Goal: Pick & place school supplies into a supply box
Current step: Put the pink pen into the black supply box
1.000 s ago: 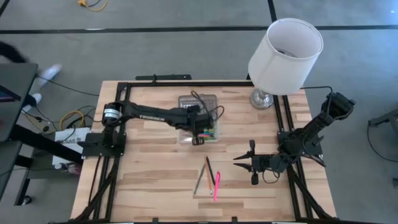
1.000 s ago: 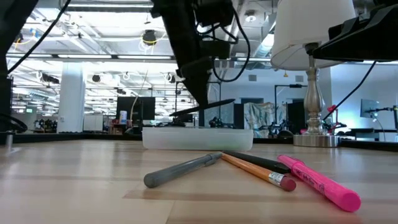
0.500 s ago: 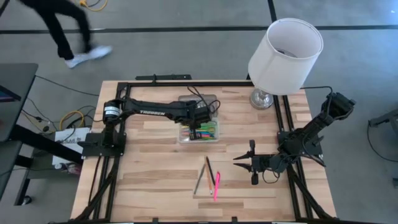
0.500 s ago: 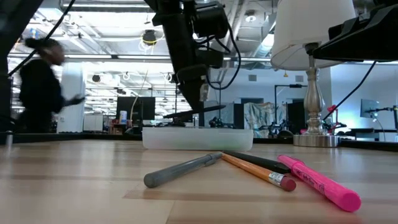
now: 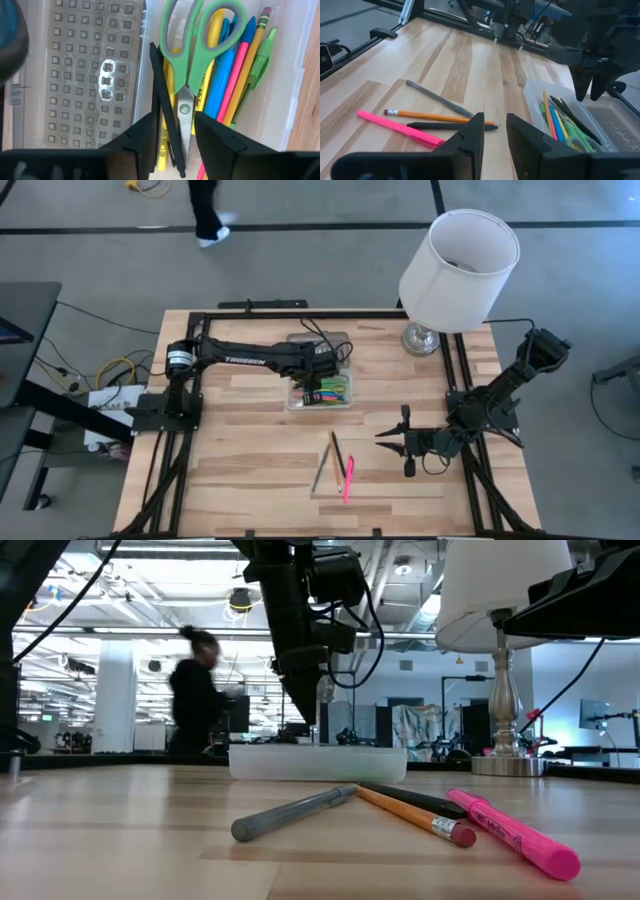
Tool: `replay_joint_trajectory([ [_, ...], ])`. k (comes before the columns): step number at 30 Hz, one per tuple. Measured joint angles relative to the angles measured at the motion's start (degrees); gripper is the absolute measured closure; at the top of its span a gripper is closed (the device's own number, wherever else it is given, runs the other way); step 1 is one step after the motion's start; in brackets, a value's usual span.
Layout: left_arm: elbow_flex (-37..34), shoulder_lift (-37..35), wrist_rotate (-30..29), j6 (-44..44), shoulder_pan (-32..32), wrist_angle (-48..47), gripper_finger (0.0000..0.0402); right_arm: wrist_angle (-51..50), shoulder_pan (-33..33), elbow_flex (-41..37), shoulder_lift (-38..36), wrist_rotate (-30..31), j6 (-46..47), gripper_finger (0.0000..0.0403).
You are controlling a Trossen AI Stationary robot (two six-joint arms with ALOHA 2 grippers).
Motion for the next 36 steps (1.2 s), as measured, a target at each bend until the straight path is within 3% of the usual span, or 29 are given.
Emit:
replay_joint_trajectory([
  [6,0.00,0.00,1.67,0.42,-1.45,-1.35,0.0253,0.01,-0.02,0.00,0.00,0.00,0.48,0.0326],
  [12,0.00,-1.08,-0.42,-1.13,-7.85,-4.81,0.0253,1.83,-0.83,0.00,0.02,-0.21,0.53,0.0326],
  [19,0.00,-2.52,-8.38,-6.42,-18.97,-7.32,0.0253,4.07,-5.16,-0.02,1.42,-10.33,1.09,0.0326],
  [27,-4.02,-2.58,-21.04,-14.87,-29.85,-7.53,0.0253,5.26,-9.19,5.66,10.10,-23.40,0.62,0.0326],
  [32,-9.64,-2.58,-29.27,-24.71,-34.25,-6.91,0.0253,-1.43,-9.88,13.03,16.12,-25.17,2.90,0.0326],
  [36,-14.52,-2.58,-36.66,-33.60,-37.66,-6.10,0.0253,-12.70,-10.60,20.12,20.59,-22.81,14.25,0.0326],
])
